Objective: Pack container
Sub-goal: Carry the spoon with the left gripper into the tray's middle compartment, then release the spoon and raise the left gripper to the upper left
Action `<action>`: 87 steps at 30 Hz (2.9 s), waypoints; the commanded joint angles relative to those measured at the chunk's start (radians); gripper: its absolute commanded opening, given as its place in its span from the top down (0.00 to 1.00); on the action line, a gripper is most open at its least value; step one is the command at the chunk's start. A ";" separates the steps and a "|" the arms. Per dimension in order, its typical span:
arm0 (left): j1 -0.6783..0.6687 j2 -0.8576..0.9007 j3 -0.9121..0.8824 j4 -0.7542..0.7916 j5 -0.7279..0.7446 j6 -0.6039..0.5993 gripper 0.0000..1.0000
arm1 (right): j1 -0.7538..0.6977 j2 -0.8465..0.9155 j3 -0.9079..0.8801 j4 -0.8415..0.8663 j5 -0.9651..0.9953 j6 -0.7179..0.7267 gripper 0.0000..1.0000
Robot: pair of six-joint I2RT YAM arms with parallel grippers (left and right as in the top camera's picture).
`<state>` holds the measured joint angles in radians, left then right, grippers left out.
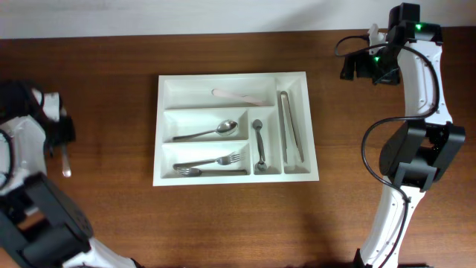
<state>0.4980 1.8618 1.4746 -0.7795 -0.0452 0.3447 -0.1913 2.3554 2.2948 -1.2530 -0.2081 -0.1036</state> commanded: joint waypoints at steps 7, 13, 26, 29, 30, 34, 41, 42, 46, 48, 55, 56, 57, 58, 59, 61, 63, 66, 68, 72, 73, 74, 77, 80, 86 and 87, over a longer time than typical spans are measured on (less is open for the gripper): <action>-0.344 -0.157 0.045 -0.001 0.184 0.504 0.98 | -0.006 -0.048 0.024 0.000 -0.002 0.008 0.01; -0.482 -0.155 0.045 -0.014 0.293 0.661 0.98 | -0.006 -0.048 0.024 0.000 -0.002 0.008 0.01; -0.612 -0.024 0.045 -0.134 0.427 0.982 0.98 | -0.006 -0.048 0.024 0.000 -0.002 0.008 0.01; -0.643 0.046 0.045 -0.129 0.427 1.019 0.98 | -0.006 -0.048 0.024 0.000 -0.002 0.008 0.01; -0.649 0.064 0.045 -0.124 0.427 1.020 0.98 | -0.006 -0.048 0.024 0.000 -0.002 0.008 0.02; -0.672 0.129 0.045 -0.111 0.427 1.046 0.98 | -0.006 -0.048 0.024 0.000 -0.002 0.008 0.01; -0.692 0.182 0.045 -0.111 0.423 1.057 0.93 | -0.006 -0.048 0.024 0.000 -0.002 0.008 0.01; -0.692 0.182 0.045 -0.110 0.423 1.057 0.87 | -0.006 -0.048 0.024 0.000 -0.002 0.008 0.01; -0.690 0.182 0.069 -0.111 0.423 1.003 0.40 | -0.006 -0.048 0.024 0.000 -0.002 0.008 0.01; -0.689 0.182 0.102 -0.111 0.423 0.944 0.37 | -0.006 -0.048 0.024 0.000 -0.002 0.008 0.01; -0.624 0.182 0.359 -0.111 0.397 0.644 0.13 | -0.006 -0.048 0.024 0.000 -0.002 0.008 0.01; -0.610 0.182 0.394 -0.109 0.371 0.588 0.13 | -0.006 -0.049 0.024 0.000 -0.002 0.008 0.01; -0.597 0.182 0.425 -0.102 0.328 0.521 0.13 | -0.006 -0.048 0.024 0.000 -0.002 0.008 0.01; -0.582 0.182 0.451 -0.090 0.271 0.440 0.13 | -0.006 -0.049 0.024 0.000 -0.002 0.008 0.01; -0.565 0.182 0.477 -0.076 0.186 0.338 0.13 | -0.006 -0.048 0.024 0.000 -0.002 0.008 0.01; -0.533 0.182 0.512 -0.060 0.001 0.138 0.13 | -0.006 -0.048 0.024 0.000 -0.002 0.008 0.01; -0.496 0.182 0.528 -0.050 -0.122 0.010 0.04 | -0.006 -0.048 0.024 0.000 -0.002 0.008 0.01; -0.444 0.182 0.530 -0.034 -0.143 -0.038 0.01 | -0.006 -0.048 0.024 0.000 -0.002 0.008 0.01; -0.412 0.182 0.530 -0.027 -0.143 -0.046 0.00 | -0.006 -0.048 0.024 0.000 -0.002 0.008 0.01; -0.368 0.182 0.530 -0.012 -0.143 -0.061 0.01 | -0.006 -0.048 0.024 0.000 -0.002 0.008 0.01; -0.363 0.182 0.530 -0.013 -0.141 -0.061 0.01 | -0.006 -0.048 0.024 0.000 -0.002 0.008 0.01; -0.361 0.182 0.530 -0.016 -0.135 -0.061 0.01 | -0.006 -0.048 0.024 0.000 -0.002 0.008 0.01; -0.361 0.182 0.529 -0.018 -0.135 -0.061 0.01 | -0.006 -0.048 0.024 0.000 -0.002 0.008 0.01; -0.361 0.182 0.529 -0.018 -0.135 -0.061 0.01 | -0.006 -0.048 0.024 0.000 -0.002 0.008 0.01; -0.362 0.182 0.529 -0.018 -0.135 -0.061 0.01 | -0.006 -0.048 0.024 0.000 -0.002 0.008 0.02; -0.361 0.182 0.529 -0.018 -0.135 -0.061 0.01 | -0.006 -0.048 0.024 0.000 -0.002 0.008 0.01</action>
<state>0.1368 2.0460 1.9907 -0.7967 -0.1699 0.2981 -0.1913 2.3550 2.2944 -1.2530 -0.2081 -0.1036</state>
